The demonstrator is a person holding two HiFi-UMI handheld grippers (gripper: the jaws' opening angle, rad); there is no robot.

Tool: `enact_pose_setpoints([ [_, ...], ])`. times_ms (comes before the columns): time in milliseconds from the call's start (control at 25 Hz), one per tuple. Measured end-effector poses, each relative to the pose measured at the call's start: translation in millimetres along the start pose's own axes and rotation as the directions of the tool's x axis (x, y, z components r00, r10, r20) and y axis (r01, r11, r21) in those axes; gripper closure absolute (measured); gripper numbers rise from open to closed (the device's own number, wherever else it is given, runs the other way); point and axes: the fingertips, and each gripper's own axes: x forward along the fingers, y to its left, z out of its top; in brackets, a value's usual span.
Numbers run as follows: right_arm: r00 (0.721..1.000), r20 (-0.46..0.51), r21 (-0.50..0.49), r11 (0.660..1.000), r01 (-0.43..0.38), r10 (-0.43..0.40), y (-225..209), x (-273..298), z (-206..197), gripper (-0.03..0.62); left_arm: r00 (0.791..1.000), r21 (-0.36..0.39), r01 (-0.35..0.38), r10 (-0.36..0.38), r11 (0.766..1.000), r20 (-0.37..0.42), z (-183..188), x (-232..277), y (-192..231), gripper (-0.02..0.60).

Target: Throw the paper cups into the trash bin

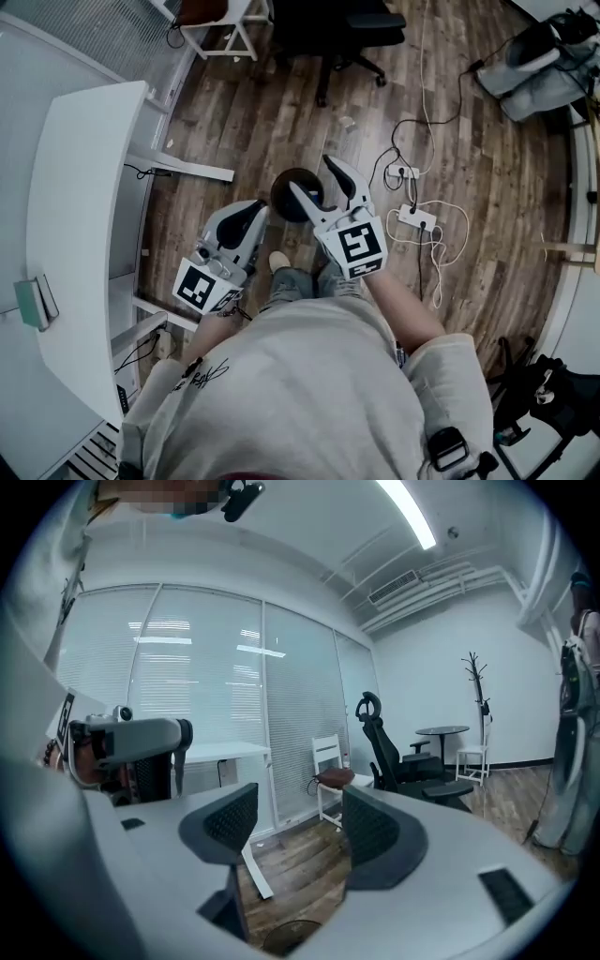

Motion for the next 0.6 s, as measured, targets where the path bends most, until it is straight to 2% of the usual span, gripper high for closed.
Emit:
enact_pose_setpoints([
  [240,0.999,0.049,-0.030,0.999,-0.018,0.019,2,-12,34,0.310,1.000,0.040,-0.008,0.007,0.999,0.024,24,0,-2,0.574],
  [600,0.995,0.089,-0.049,0.998,-0.047,0.051,10,-27,60,0.312,0.999,0.081,-0.010,0.006,0.997,0.049,45,2,-5,0.574],
])
